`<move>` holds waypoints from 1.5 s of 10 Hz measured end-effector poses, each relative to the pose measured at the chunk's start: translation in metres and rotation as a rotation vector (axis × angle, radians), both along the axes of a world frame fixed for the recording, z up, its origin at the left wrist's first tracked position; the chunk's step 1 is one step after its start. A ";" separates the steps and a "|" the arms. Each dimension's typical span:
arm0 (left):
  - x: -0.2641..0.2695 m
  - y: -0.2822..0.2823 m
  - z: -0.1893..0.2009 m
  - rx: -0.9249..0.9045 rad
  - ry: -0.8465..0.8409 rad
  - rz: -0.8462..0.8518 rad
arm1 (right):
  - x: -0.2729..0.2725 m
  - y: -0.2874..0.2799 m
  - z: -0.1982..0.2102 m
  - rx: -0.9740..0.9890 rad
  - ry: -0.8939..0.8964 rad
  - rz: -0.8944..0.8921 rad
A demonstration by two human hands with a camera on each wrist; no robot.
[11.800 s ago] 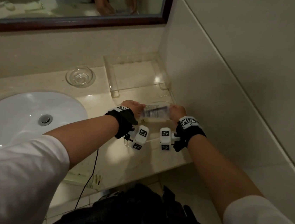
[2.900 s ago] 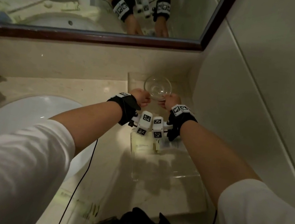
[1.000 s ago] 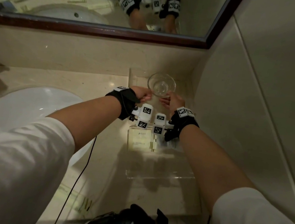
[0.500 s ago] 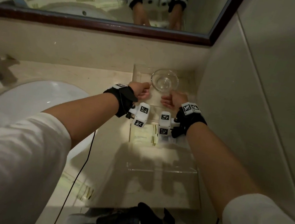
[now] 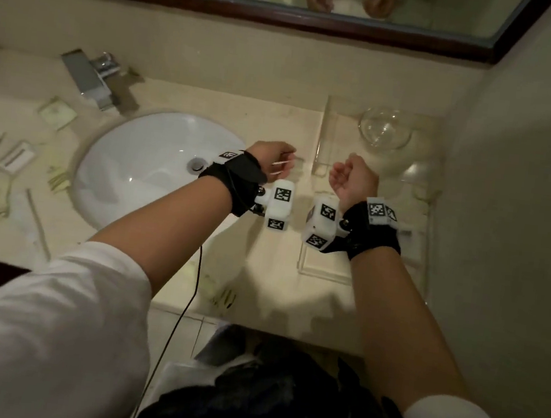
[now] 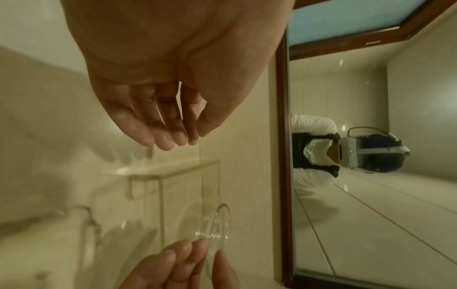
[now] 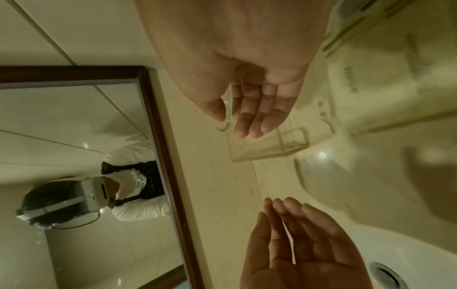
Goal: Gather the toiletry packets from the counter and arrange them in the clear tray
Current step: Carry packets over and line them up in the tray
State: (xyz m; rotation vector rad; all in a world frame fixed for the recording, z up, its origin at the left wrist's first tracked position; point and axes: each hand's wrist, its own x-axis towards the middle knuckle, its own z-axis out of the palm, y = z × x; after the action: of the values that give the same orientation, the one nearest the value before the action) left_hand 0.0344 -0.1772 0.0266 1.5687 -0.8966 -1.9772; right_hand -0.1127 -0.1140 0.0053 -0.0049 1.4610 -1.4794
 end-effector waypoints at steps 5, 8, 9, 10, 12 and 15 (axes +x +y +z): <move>0.163 0.043 -0.026 0.083 -0.197 -0.066 | 0.140 0.064 -0.015 0.179 0.092 0.133; 0.229 0.056 -0.039 0.095 -0.353 -0.253 | 0.189 0.122 -0.035 0.444 0.175 0.236; 0.239 0.059 -0.043 0.085 -0.403 -0.319 | 0.191 0.138 -0.038 0.442 0.164 0.309; 0.247 0.065 -0.045 0.040 -0.471 -0.453 | 0.194 0.159 -0.038 0.436 0.139 0.340; 0.252 0.074 -0.037 -0.037 -0.546 -0.609 | 0.202 0.182 -0.036 0.462 0.153 0.328; 0.253 0.081 -0.034 -0.150 -0.728 -0.916 | 0.216 0.199 -0.027 0.729 0.948 1.026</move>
State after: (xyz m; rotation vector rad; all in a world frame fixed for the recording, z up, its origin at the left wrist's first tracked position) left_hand 0.2875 -0.0966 -0.0077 2.0235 -2.3225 -1.7157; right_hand 0.1029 0.0850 -0.0216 -0.9609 2.1514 0.0015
